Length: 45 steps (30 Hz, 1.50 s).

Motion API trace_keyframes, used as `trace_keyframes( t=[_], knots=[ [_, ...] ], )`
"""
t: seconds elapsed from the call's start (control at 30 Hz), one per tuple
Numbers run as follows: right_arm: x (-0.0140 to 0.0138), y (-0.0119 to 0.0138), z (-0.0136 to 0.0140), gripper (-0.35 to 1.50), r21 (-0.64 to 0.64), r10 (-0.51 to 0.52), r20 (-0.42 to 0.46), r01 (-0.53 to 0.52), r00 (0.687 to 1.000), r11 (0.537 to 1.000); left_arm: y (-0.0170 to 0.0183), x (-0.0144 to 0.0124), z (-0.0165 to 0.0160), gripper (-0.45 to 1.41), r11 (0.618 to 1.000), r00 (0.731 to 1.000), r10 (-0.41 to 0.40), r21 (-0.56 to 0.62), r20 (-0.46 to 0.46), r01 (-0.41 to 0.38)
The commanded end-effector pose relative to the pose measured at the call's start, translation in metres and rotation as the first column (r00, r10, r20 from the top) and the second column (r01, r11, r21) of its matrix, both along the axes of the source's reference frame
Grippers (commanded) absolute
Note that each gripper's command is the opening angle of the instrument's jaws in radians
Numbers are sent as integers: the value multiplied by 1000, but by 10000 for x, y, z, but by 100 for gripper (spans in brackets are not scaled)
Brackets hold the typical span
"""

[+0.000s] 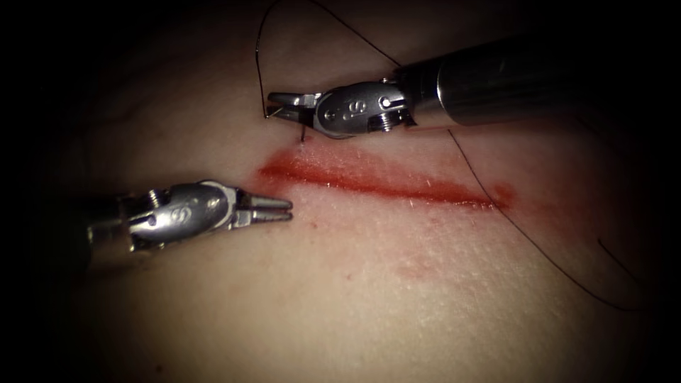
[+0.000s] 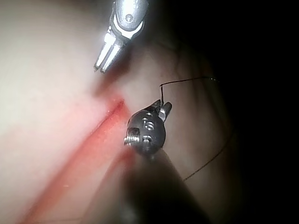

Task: Wound Closure
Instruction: Use the right gripper to pass the needle through the top of the cut.

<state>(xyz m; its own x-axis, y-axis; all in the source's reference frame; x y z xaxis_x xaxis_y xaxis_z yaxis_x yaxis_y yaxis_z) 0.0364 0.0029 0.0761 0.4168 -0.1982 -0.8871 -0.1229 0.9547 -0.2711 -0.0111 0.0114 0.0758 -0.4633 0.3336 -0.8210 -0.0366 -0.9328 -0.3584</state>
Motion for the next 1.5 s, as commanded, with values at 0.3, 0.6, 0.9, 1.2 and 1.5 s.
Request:
trace_keyframes(
  t=[0.3,0.6,0.9,1.2,1.5],
  knots=[
    [5,-1,4,-35,44,18,-11,-17,1000,999,-24,-5,75,-35,1000,998,-1,27,-67,2],
    [4,0,1,-35,82,38,-24,-36,999,996,-38,-5,118,-35,999,996,6,36,-94,-3],
    [2,3,-2,-35,172,70,-50,-61,996,983,-40,-2,131,-35,999,995,4,33,-98,-1],
    [-7,9,0,-35,284,136,-121,-97,983,954,-41,0,133,-35,999,994,12,32,-108,-9],
    [-8,9,7,-35,434,172,-183,-78,968,897,-40,0,131,-35,999,994,16,35,-112,-12]
  ],
)
